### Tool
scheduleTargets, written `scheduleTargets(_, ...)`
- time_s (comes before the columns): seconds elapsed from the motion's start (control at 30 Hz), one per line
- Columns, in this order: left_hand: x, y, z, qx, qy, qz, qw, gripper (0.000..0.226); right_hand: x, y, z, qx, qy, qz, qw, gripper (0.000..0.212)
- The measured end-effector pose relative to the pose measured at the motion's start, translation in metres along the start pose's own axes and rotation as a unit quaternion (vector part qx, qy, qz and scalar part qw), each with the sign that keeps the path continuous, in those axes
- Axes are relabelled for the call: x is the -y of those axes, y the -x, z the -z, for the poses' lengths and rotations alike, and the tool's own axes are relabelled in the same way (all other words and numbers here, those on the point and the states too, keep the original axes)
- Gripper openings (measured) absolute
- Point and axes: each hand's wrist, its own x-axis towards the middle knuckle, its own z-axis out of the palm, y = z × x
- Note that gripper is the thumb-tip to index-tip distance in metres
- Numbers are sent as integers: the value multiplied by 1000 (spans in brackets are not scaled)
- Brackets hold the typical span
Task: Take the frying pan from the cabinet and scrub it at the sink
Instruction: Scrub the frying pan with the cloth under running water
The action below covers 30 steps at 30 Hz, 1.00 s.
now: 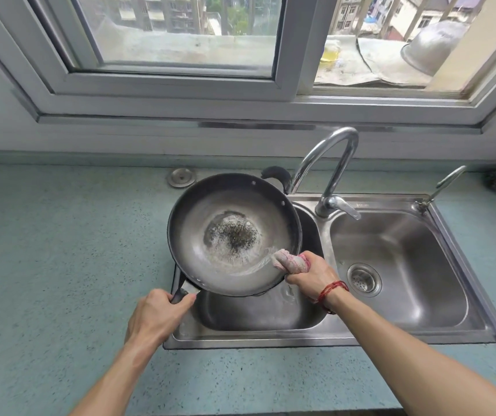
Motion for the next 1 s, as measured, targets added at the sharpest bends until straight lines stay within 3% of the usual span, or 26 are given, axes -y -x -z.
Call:
scheduleTargets(0.5,-8,-8,-38,47,-47,-18,998,57,-11,-25,-3,-6,-15,-16,1000,29)
scheduleTargets(0.8,-4,-12,-46,58,-57,-44,996,57,-4,-25,-12,30,-40,-27,998,32)
scheduleTargets(1.0,2,-4,-57,40,-86,-105,990,38,12,-17,-18,69,-106,-28,992,37)
